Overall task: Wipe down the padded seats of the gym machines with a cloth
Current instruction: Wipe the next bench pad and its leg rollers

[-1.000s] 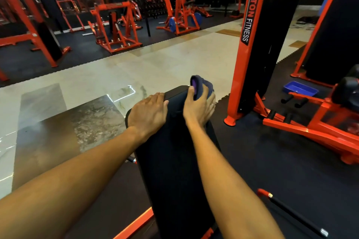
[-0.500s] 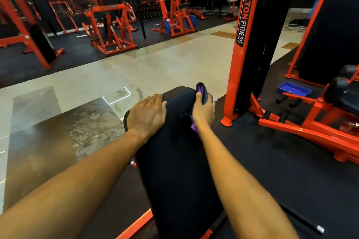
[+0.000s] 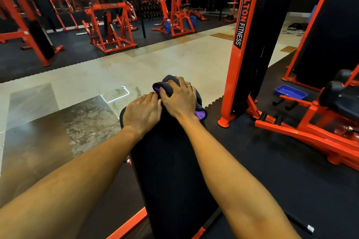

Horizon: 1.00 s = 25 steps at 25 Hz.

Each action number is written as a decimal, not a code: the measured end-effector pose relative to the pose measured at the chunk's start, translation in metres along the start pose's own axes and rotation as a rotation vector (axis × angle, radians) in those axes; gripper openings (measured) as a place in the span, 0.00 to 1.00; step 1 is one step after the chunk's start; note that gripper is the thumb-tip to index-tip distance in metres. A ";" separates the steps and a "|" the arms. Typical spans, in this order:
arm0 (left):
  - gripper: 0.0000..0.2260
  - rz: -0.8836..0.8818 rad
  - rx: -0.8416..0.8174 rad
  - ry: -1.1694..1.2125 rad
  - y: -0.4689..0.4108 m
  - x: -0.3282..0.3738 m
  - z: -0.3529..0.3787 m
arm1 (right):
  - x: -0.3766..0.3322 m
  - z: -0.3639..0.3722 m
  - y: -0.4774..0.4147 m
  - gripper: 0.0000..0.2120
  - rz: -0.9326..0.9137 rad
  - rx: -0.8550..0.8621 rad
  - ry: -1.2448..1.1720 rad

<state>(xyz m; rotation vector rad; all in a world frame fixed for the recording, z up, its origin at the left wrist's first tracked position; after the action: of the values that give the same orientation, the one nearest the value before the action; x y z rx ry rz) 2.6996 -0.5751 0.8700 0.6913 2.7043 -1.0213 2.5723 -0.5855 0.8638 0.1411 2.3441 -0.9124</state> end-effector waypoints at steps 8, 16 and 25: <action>0.16 -0.005 -0.014 0.018 0.001 -0.002 0.003 | 0.085 -0.011 -0.008 0.22 0.473 -0.001 -0.278; 0.18 -0.019 -0.040 0.021 0.000 -0.001 0.001 | 0.145 0.017 0.087 0.26 0.888 0.268 -0.423; 0.15 -0.022 -0.061 0.033 0.002 -0.003 0.000 | 0.082 0.036 0.137 0.24 0.539 0.260 -0.405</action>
<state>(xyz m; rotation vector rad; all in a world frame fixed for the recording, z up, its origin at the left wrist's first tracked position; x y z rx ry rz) 2.7031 -0.5747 0.8700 0.6745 2.7646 -0.9366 2.5663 -0.5147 0.7165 0.6017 1.6832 -0.8658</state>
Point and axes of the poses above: each hand's wrist, its own y-axis away from the middle knuckle, its own z-axis out of the palm, x = y × z, the point moved 8 cm from there along -y, towards the middle knuckle, and after that the axes turned 9 degrees about -y, right-handed, at the moved point
